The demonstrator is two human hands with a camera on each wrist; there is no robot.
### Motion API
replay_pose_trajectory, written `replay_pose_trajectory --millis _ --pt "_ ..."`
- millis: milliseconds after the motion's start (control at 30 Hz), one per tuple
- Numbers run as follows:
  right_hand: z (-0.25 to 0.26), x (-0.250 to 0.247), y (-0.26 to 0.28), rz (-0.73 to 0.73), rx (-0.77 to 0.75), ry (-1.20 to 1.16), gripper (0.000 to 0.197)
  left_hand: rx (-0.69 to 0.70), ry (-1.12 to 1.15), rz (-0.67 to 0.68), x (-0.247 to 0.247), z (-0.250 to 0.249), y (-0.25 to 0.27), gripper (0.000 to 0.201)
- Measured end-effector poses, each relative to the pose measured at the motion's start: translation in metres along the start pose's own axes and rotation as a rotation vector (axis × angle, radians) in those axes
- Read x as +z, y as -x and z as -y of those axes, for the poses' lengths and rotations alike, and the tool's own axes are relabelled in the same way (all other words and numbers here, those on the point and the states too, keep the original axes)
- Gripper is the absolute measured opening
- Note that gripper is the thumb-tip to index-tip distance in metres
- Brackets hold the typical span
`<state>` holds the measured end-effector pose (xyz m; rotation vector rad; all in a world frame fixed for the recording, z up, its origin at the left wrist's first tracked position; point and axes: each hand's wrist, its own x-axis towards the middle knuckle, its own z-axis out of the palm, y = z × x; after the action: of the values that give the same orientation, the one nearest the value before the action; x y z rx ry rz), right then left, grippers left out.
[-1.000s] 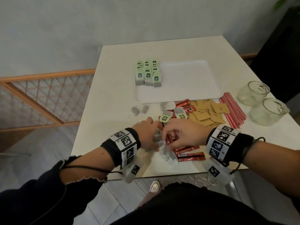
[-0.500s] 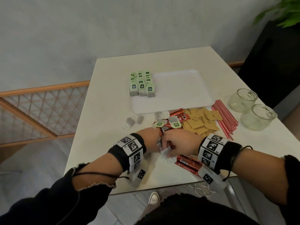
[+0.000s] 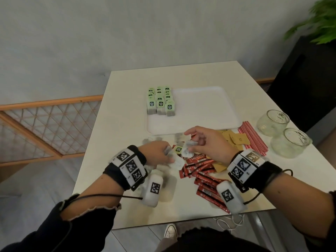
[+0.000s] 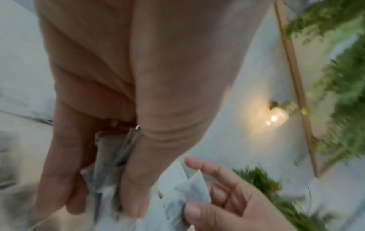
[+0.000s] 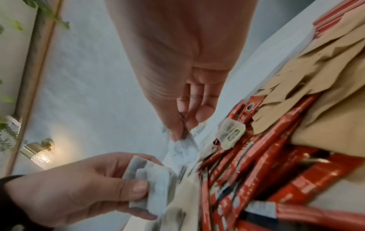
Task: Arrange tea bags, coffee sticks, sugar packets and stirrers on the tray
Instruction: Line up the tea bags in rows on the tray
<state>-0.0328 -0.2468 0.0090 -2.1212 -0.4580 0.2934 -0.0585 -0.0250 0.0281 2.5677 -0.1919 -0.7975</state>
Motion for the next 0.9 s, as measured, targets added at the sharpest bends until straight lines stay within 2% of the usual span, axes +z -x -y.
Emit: replay_pose_trajectory --millis 67,133,233,300,400,467,633,767,900 --pt "0.004 -0.001 -0.005 -0.048 -0.005 0.029 0.041 -0.019 0.321 0.001 -0.004 0.009 -0.002 0.041" --pt "0.007 -0.003 -0.010 -0.108 -0.019 0.062 0.031 -0.027 0.587 -0.011 -0.006 0.011 -0.002 0.034" --pt "0.011 -0.005 -0.020 -0.137 -0.064 0.153 0.015 -0.066 0.818 -0.149 -0.002 0.005 -0.002 0.018" --pt "0.012 -0.005 -0.027 -0.165 -0.098 0.212 0.009 -0.110 1.003 -0.243 0.005 0.002 -0.005 0.021" --pt "0.016 -0.001 -0.036 -0.204 -0.150 0.274 0.007 -0.163 1.267 -0.274 0.016 -0.004 -0.013 0.026" --pt "0.018 0.003 -0.040 -0.194 -0.171 0.329 0.004 -0.144 1.423 -0.273 0.018 -0.012 -0.019 0.027" --pt "0.014 0.007 -0.045 -0.128 -0.196 0.367 0.009 -0.054 1.610 -0.343 0.010 -0.029 -0.033 0.027" --pt "0.013 0.005 -0.051 -0.089 -0.265 0.366 0.030 0.011 1.628 -0.353 0.006 -0.029 -0.042 0.026" --pt "0.013 -0.001 -0.060 -0.064 -0.296 0.313 0.035 0.030 1.597 -0.387 -0.004 -0.025 -0.049 0.022"
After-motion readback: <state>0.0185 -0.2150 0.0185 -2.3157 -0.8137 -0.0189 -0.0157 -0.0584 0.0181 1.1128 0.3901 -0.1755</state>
